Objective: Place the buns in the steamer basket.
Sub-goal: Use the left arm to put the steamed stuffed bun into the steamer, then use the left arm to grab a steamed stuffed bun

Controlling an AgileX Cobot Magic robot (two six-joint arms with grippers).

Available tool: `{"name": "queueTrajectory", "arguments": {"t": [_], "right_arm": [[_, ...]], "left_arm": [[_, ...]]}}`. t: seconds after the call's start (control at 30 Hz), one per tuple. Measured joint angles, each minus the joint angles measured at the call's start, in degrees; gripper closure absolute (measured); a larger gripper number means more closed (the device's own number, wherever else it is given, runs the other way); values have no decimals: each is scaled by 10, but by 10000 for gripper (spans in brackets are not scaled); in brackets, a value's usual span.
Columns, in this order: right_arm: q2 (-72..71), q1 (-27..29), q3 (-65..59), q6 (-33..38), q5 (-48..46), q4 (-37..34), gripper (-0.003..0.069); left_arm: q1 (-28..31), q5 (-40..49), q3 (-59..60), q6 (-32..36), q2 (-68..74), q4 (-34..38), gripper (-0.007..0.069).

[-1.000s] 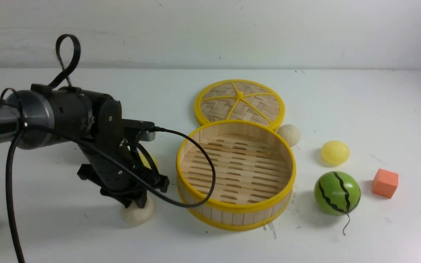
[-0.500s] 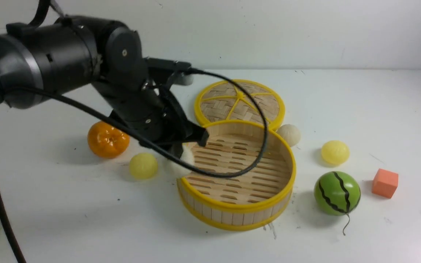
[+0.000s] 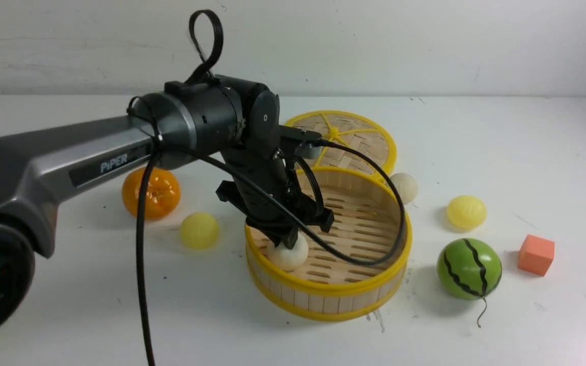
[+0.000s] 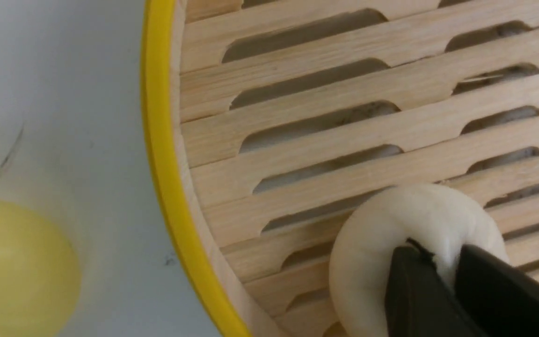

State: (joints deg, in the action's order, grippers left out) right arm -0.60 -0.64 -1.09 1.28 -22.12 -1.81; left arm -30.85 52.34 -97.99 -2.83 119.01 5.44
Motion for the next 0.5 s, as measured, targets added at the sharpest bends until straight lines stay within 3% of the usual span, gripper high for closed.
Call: {"name": "queueTrajectory", "arguments": {"t": [0.13,0.23,0.37,0.5], "right_arm": [[0,0,0,0,0,0,420],[0,0,0,0,0,0,420],[0,0,0,0,0,0,420],[0,0,0,0,0,0,420]], "left_arm": [[0,57,-37,0,-18,-4,298],[1,89,-47,0,-53,-21,248],[21,116,-42,-6,-92,-54,287],[86,102,20,-13,-80,-58,454]]}}
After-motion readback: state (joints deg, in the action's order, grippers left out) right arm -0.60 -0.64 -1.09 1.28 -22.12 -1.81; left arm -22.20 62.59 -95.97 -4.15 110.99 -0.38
